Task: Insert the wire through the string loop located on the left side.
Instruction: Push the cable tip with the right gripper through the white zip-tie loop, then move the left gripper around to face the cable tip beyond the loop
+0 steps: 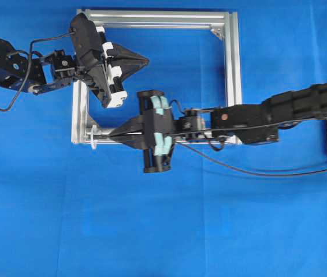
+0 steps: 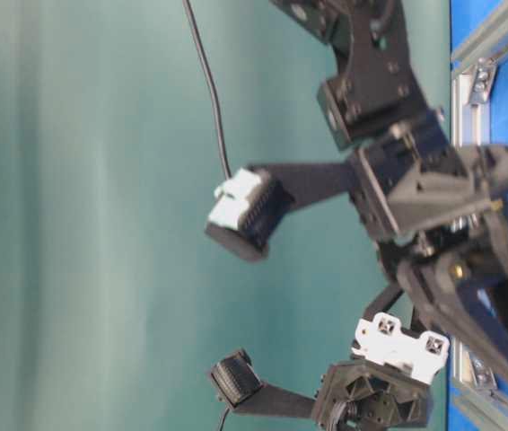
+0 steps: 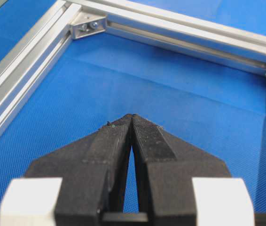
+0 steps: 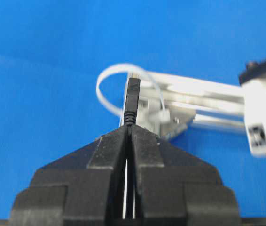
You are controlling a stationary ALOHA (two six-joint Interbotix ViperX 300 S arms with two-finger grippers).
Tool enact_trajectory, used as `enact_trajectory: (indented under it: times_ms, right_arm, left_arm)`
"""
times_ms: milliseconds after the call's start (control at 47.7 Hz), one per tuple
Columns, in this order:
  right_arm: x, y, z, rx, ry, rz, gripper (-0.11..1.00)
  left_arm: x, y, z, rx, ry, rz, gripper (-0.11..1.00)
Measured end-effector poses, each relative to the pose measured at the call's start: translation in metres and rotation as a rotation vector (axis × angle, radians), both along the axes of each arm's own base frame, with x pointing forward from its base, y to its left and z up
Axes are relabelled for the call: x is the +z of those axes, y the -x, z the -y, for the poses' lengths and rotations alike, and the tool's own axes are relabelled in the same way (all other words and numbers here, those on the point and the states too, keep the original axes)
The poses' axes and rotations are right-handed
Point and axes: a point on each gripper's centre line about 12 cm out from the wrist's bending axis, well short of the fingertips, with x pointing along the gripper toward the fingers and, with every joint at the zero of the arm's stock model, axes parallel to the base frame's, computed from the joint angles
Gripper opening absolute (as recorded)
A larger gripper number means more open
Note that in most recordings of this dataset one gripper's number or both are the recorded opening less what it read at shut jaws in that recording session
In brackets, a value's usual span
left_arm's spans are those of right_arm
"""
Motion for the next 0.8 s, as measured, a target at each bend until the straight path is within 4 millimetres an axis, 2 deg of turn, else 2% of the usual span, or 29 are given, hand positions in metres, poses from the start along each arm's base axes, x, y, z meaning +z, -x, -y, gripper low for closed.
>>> enact_trajectory:
  times_ms: [357, 797]
  right_arm:
    - [-0.002, -0.026, 0.001, -0.004, -0.001, 0.032, 0.00]
    - [-0.004, -0.027, 0.000, -0.003, -0.003, 0.029, 0.00]
  left_arm:
    - [0.002, 0.000, 0.000, -0.001, 0.001, 0.005, 0.00]
    - [0.002, 0.001, -0.001, 0.004, 0.002, 0.007, 0.00]
